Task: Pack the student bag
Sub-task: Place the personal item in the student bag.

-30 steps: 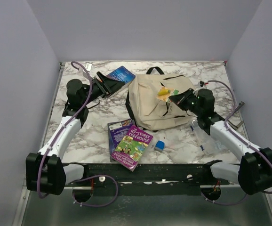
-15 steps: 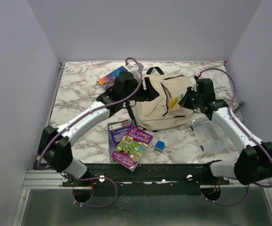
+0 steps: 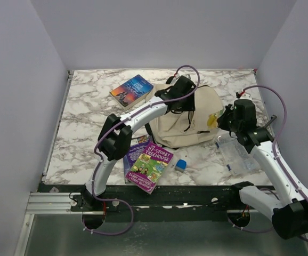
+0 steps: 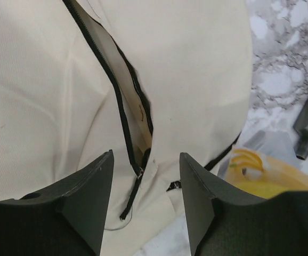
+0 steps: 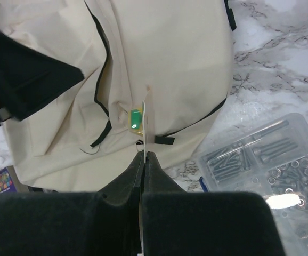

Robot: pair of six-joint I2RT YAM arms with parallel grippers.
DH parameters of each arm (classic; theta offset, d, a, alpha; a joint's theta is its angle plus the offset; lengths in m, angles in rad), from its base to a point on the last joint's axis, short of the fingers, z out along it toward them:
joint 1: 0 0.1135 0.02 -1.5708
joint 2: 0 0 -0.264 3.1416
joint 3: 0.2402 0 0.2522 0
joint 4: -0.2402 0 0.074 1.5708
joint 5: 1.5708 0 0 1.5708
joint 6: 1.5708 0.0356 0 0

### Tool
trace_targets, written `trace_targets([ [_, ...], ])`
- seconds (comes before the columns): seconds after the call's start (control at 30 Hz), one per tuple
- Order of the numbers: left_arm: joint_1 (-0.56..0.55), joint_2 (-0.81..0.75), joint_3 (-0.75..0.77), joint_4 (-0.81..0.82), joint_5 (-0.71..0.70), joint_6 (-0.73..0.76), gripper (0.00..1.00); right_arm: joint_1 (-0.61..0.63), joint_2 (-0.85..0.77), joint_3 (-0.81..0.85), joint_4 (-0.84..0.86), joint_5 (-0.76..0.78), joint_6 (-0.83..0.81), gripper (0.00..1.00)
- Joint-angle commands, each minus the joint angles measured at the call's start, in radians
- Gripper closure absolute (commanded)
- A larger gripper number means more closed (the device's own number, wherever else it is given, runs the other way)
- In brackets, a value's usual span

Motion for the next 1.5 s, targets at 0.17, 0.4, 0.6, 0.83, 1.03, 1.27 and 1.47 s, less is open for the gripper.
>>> trace_targets([
  [0.17,-0.031,0.190,0.252,-0.239,-0.191,-0.029,0.52,-0.005,-0.107,-0.024,-0.009,-0.024,-0.029,0.99],
  [0.4,-0.054,0.268,0.312,-0.278,-0.207,-0.038,0.52,-0.005,-0.132,-0.031,-0.004,-0.072,-0.035,0.99],
  [0.6,-0.056,0.303,0.335,-0.304,-0.227,-0.061,0.76,-0.006,-0.124,-0.024,-0.005,-0.094,-0.038,0.99],
  [0.83,-0.059,0.335,0.396,-0.358,-0.224,-0.024,0.78,-0.005,-0.136,-0.005,-0.027,-0.101,-0.039,0.99],
  [1.03,-0.053,0.329,0.410,-0.348,-0.166,0.030,1.00,-0.005,-0.124,-0.017,-0.026,-0.158,-0.018,0.99],
  [1.27,-0.053,0.071,0.124,-0.091,-0.193,0.106,1.00,-0.005,-0.112,-0.067,0.064,-0.292,0.068,0.99],
  [1.47,-0.054,-0.058,0.002,0.033,-0.178,0.103,1.00,-0.006,-0.038,-0.060,0.116,-0.335,0.084,1.00],
])
